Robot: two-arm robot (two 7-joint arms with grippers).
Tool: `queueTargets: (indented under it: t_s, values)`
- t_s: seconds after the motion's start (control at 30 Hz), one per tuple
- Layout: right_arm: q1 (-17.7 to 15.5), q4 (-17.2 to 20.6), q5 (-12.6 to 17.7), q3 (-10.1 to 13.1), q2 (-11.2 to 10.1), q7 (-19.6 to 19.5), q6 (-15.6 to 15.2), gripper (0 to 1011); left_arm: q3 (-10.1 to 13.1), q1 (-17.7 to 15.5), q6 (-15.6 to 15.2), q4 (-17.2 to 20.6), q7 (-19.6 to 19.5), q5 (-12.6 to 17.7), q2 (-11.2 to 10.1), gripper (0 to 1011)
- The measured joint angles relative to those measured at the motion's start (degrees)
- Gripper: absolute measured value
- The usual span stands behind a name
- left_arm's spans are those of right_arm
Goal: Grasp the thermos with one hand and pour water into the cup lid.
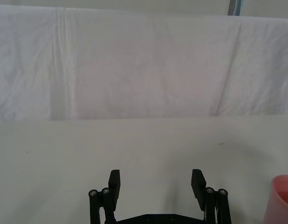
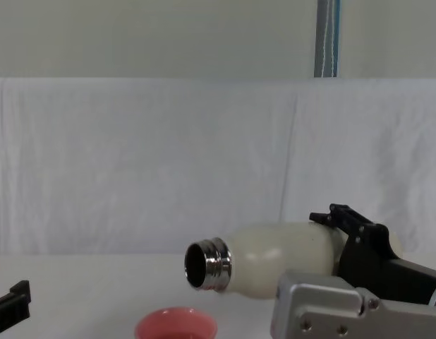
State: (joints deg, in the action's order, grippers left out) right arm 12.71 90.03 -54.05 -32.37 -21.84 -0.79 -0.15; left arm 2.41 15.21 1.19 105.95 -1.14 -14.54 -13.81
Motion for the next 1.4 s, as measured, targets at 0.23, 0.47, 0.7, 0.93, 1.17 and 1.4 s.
queueTargets:
  t_s: [0.23, 0.47, 0.7, 0.93, 1.17, 1.4]
  values:
    - [0.53, -0.33, -1.33, -1.04, -0.24, -0.05, -0.10, 957, 0.00, 0.00, 0.00, 0.00, 0.00, 0.00, 0.00, 1001]
    - [1.03, -0.48, -2.64, -2.03, -0.57, -0.13, -0.33, 957, 0.00, 0.00, 0.00, 0.00, 0.00, 0.00, 0.00, 1001]
    - [1.52, -0.56, -3.64, -2.76, -0.85, -0.26, -0.60, 957, 0.01, 0.00, 0.00, 0.00, 0.00, 0.00, 0.00, 1001]
    - [1.88, -0.62, -4.06, -3.12, -1.02, -0.40, -0.75, 957, 0.00, 0.00, 0.00, 0.00, 0.00, 0.00, 0.00, 1001]
    - [2.18, -0.76, -4.34, -3.34, -1.15, -0.54, -0.89, 957, 0.00, 0.00, 0.00, 0.00, 0.00, 0.00, 0.00, 1001]
    - [2.37, -0.77, -4.59, -3.55, -1.26, -0.68, -0.99, 957, 0.00, 0.00, 0.00, 0.00, 0.00, 0.00, 0.00, 1001]
